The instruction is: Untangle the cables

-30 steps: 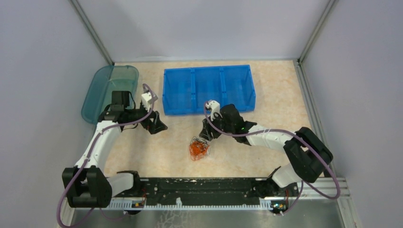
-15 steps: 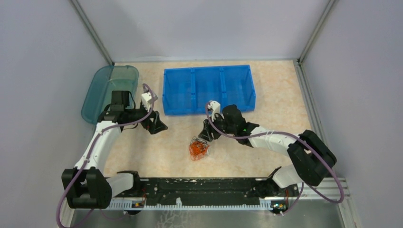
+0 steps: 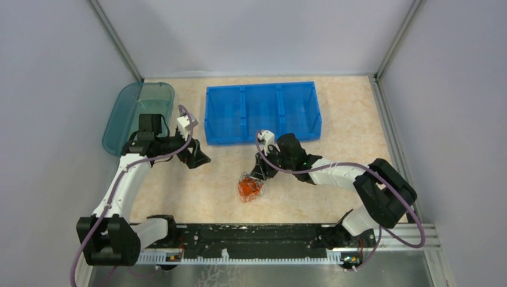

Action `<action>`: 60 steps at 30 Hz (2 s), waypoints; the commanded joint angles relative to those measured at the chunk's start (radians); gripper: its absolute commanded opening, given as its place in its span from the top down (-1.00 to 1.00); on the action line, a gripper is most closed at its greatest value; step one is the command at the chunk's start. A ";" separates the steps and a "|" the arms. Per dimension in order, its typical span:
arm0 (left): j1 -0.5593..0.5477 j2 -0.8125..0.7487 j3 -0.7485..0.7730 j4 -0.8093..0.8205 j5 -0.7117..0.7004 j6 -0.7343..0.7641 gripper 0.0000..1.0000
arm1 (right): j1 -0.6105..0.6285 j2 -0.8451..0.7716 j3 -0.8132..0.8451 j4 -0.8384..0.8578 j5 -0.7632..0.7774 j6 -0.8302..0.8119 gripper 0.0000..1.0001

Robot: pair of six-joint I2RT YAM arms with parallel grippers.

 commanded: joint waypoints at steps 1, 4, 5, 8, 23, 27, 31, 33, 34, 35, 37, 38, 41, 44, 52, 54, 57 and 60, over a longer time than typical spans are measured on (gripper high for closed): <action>-0.010 -0.008 0.031 -0.014 0.017 0.009 -1.00 | 0.015 -0.011 0.008 0.054 -0.019 0.007 0.06; -0.012 -0.009 0.034 -0.017 0.015 0.011 -1.00 | 0.015 -0.057 0.004 0.049 -0.006 0.015 -0.04; -0.011 -0.011 0.034 -0.017 0.015 0.011 -1.00 | 0.015 -0.075 -0.001 0.050 -0.001 0.016 -0.06; -0.013 -0.014 0.031 -0.017 0.014 0.013 -1.00 | 0.015 -0.124 -0.020 0.054 0.005 0.029 -0.07; -0.018 -0.018 0.033 -0.036 0.016 0.025 -1.00 | 0.036 -0.077 -0.038 0.079 -0.042 0.037 0.08; -0.017 -0.017 0.038 -0.054 0.013 0.044 -1.00 | 0.054 -0.061 -0.028 0.080 -0.051 0.026 0.17; -0.017 -0.015 0.037 -0.056 0.014 0.045 -1.00 | 0.064 -0.052 -0.024 0.072 -0.010 0.016 0.32; -0.018 -0.013 0.036 -0.057 0.018 0.043 -1.00 | 0.065 -0.058 -0.024 0.080 0.008 0.021 0.38; -0.018 -0.014 0.035 -0.057 0.018 0.044 -1.00 | 0.064 -0.062 -0.023 0.083 0.016 0.022 0.46; -0.018 -0.014 0.036 -0.057 0.017 0.045 -1.00 | 0.064 -0.067 -0.021 0.083 0.024 0.024 0.60; -0.018 -0.015 0.038 -0.056 0.013 0.045 -1.00 | 0.065 -0.078 -0.006 0.076 0.040 0.023 0.84; -0.018 -0.017 0.040 -0.057 0.013 0.046 -1.00 | 0.064 -0.083 0.001 0.070 0.046 0.023 0.92; -0.019 -0.019 0.045 -0.059 0.021 0.044 -1.00 | 0.065 -0.106 0.029 0.067 0.046 0.031 1.00; -0.022 -0.024 0.055 -0.075 0.037 0.048 -1.00 | 0.064 -0.128 0.064 0.076 0.022 0.049 1.00; -0.053 -0.023 0.126 -0.228 0.139 0.157 -1.00 | 0.078 -0.148 0.139 0.151 -0.060 0.151 1.00; -0.085 -0.024 0.144 -0.244 0.125 0.159 -1.00 | 0.086 -0.151 0.149 0.174 -0.080 0.173 1.00; -0.171 -0.029 0.156 -0.244 0.070 0.153 -1.00 | 0.087 -0.145 0.146 0.240 -0.117 0.220 1.00; -0.260 -0.014 0.169 -0.225 0.025 0.129 -0.95 | 0.086 -0.122 0.143 0.308 -0.153 0.262 1.00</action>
